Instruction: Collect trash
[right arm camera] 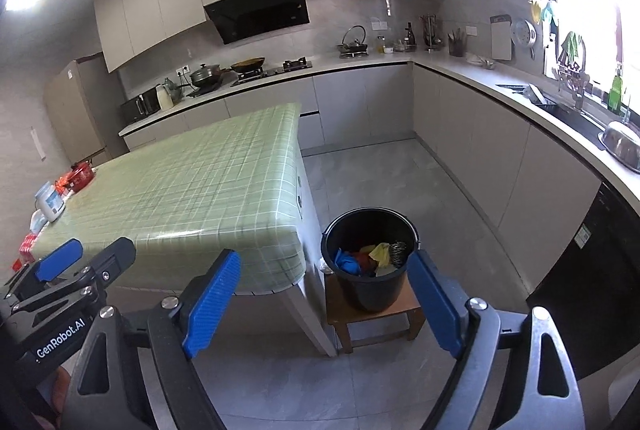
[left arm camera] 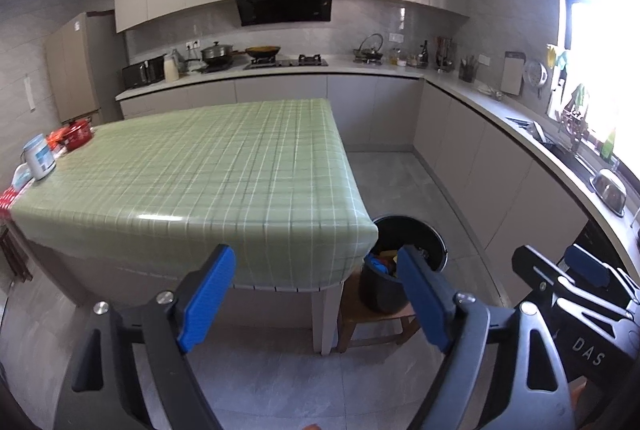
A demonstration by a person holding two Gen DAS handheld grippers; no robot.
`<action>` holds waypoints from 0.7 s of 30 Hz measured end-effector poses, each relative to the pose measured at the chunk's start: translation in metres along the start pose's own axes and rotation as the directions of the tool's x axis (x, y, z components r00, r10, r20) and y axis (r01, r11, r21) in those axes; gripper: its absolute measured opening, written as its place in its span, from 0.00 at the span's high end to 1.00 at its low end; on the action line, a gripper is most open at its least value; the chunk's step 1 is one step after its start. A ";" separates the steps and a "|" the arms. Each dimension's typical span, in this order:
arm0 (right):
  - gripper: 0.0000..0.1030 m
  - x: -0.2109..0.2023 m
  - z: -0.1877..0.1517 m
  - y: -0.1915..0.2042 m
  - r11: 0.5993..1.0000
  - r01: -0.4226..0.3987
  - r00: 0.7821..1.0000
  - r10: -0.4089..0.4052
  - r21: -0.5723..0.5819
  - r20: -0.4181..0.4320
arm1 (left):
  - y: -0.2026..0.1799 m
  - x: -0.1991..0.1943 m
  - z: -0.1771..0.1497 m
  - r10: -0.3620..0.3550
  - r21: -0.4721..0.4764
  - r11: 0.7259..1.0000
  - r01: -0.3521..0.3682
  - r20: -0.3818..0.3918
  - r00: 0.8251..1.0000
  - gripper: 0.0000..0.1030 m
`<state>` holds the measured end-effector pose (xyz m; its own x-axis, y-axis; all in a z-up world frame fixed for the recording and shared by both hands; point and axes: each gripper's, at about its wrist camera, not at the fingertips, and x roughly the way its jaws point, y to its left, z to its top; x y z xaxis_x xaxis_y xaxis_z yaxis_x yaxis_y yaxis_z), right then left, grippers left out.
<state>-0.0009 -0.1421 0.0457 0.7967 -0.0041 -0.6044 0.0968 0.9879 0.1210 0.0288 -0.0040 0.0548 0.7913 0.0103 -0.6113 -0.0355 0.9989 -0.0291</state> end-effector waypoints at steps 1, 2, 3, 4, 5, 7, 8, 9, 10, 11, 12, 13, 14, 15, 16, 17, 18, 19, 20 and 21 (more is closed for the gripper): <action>0.15 -0.001 0.000 -0.003 1.000 0.003 1.000 -0.003 -0.003 -0.001 | -0.003 -0.002 -0.001 -0.005 -0.007 1.000 0.005 0.000 1.000 0.18; 0.15 -0.005 0.000 -0.008 1.000 -0.003 1.000 0.003 -0.002 0.003 | -0.005 -0.006 -0.005 -0.001 -0.009 1.000 0.001 0.005 1.000 0.18; 0.15 -0.008 -0.002 -0.010 1.000 -0.005 1.000 0.005 -0.001 0.008 | -0.007 -0.008 -0.006 0.006 -0.007 1.000 -0.006 0.009 1.000 0.18; 0.15 -0.011 -0.003 -0.013 1.000 0.000 1.000 0.000 -0.004 0.012 | -0.010 -0.010 -0.008 0.010 -0.007 1.000 -0.010 0.010 1.000 0.18; 0.15 -0.013 -0.003 -0.017 1.000 0.004 1.000 -0.004 -0.010 0.014 | -0.012 -0.012 -0.009 0.011 -0.009 1.000 -0.011 0.011 1.000 0.18; 0.15 -0.017 -0.004 -0.023 1.000 -0.001 1.000 0.001 -0.017 0.013 | -0.014 -0.014 -0.012 0.017 -0.014 1.000 -0.017 0.011 1.000 0.18; 0.15 -0.018 -0.004 -0.026 1.000 0.001 1.000 0.000 -0.017 0.015 | -0.016 -0.015 -0.013 0.021 -0.014 1.000 -0.021 0.011 1.000 0.18; 0.15 -0.019 -0.005 -0.028 1.000 -0.002 1.000 0.002 -0.017 0.015 | -0.017 -0.015 -0.014 0.029 -0.013 1.000 -0.028 0.011 1.000 0.18; 0.15 -0.019 -0.005 -0.031 1.000 -0.005 1.000 0.005 -0.017 0.016 | -0.018 -0.016 -0.015 0.033 -0.014 0.999 -0.033 0.011 0.999 0.18; 0.15 -0.020 -0.006 -0.032 1.000 -0.005 1.000 0.005 -0.018 0.015 | -0.018 -0.016 -0.016 0.037 -0.017 0.999 -0.037 0.011 0.999 0.18; 0.15 -0.021 -0.007 -0.034 1.000 -0.005 1.000 0.005 -0.021 0.014 | -0.019 -0.017 -0.016 0.041 -0.020 0.999 -0.041 0.011 0.999 0.18; 0.15 -0.022 -0.007 -0.033 1.000 -0.005 1.000 0.006 -0.024 0.014 | -0.020 -0.017 -0.016 0.047 -0.020 0.999 -0.047 0.011 0.999 0.18; 0.15 -0.023 -0.007 -0.035 1.000 -0.009 1.000 0.009 -0.028 0.014 | -0.021 -0.018 -0.018 0.051 -0.022 0.998 -0.051 0.012 0.999 0.18; 0.15 -0.023 -0.006 -0.035 1.000 -0.009 1.000 0.010 -0.030 0.015 | -0.022 -0.018 -0.018 0.054 -0.023 0.998 -0.053 0.012 0.998 0.18; 0.15 -0.024 -0.006 -0.035 0.999 -0.010 1.000 0.010 -0.031 0.015 | -0.023 -0.018 -0.019 0.056 -0.024 0.998 -0.055 0.011 0.998 0.18; 0.15 -0.023 -0.006 -0.036 0.999 -0.014 1.000 0.014 -0.034 0.012 | -0.024 -0.018 -0.019 0.057 -0.024 0.998 -0.057 0.011 0.998 0.18; 0.15 -0.023 -0.006 -0.037 0.999 -0.017 1.000 0.017 -0.035 0.008 | -0.024 -0.018 -0.019 0.060 -0.022 0.998 -0.060 0.010 0.998 0.18; 0.15 -0.022 -0.007 -0.037 0.999 -0.019 1.000 0.019 -0.038 0.004 | -0.024 -0.018 -0.019 0.062 -0.022 0.998 -0.062 0.009 0.998 0.18; 0.15 -0.022 -0.008 -0.037 0.999 -0.019 1.000 0.020 -0.040 0.003 | -0.026 -0.018 -0.019 0.062 -0.023 0.998 -0.062 0.009 0.998 0.18; 0.15 -0.021 -0.008 -0.037 0.999 -0.020 1.000 0.020 -0.043 0.000 | -0.027 -0.019 -0.019 0.063 -0.024 0.998 -0.063 0.010 0.998 0.18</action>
<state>-0.0262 -0.1773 0.0478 0.7987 0.0153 -0.6015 0.0556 0.9935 0.0991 0.0033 -0.0317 0.0520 0.7933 0.0740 -0.6043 -0.1000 0.9949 -0.0096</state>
